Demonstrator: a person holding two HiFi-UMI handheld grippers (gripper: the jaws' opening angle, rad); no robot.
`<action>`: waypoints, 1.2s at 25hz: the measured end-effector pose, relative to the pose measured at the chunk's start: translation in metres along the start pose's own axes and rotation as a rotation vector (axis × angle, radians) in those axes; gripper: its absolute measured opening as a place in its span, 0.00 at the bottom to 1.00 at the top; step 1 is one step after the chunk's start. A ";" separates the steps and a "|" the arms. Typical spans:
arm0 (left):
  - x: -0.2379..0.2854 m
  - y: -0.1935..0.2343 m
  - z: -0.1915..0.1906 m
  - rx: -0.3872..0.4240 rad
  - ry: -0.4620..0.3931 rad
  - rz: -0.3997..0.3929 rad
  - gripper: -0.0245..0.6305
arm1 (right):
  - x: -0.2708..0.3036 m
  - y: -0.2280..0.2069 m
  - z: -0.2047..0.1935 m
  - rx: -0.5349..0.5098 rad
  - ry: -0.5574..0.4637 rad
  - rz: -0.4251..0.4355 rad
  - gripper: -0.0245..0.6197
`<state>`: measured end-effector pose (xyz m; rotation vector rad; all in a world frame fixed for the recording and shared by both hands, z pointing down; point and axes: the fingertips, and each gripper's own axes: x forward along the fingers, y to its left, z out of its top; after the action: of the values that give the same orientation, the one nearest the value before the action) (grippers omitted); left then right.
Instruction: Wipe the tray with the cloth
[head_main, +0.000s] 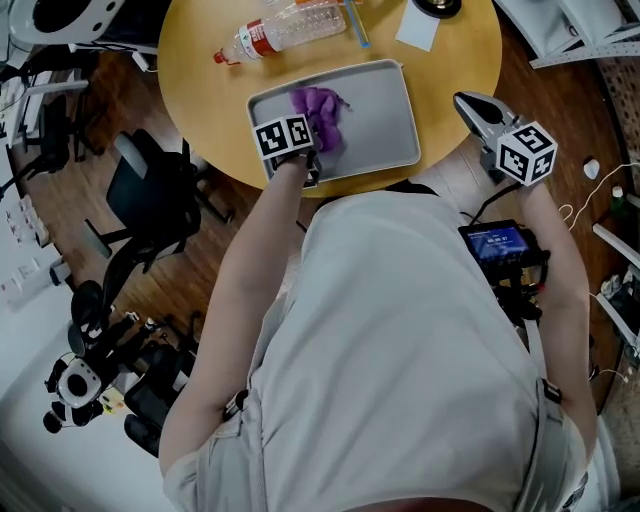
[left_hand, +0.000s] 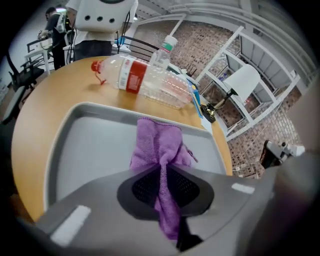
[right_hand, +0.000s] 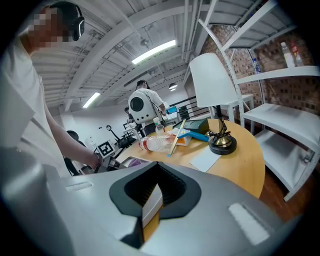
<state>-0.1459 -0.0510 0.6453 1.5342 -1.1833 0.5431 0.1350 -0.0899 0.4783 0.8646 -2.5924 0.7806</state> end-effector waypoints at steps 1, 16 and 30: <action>-0.006 0.010 -0.001 -0.003 -0.002 0.014 0.09 | 0.003 0.003 0.002 -0.004 0.001 0.006 0.04; -0.067 0.112 -0.023 0.061 -0.002 0.246 0.09 | 0.033 0.040 0.005 -0.039 0.001 0.051 0.04; -0.018 0.022 -0.047 0.141 0.049 0.167 0.09 | -0.003 0.026 -0.016 0.001 -0.010 -0.028 0.04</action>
<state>-0.1616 0.0006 0.6562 1.5391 -1.2643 0.7851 0.1226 -0.0617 0.4792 0.9059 -2.5826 0.7720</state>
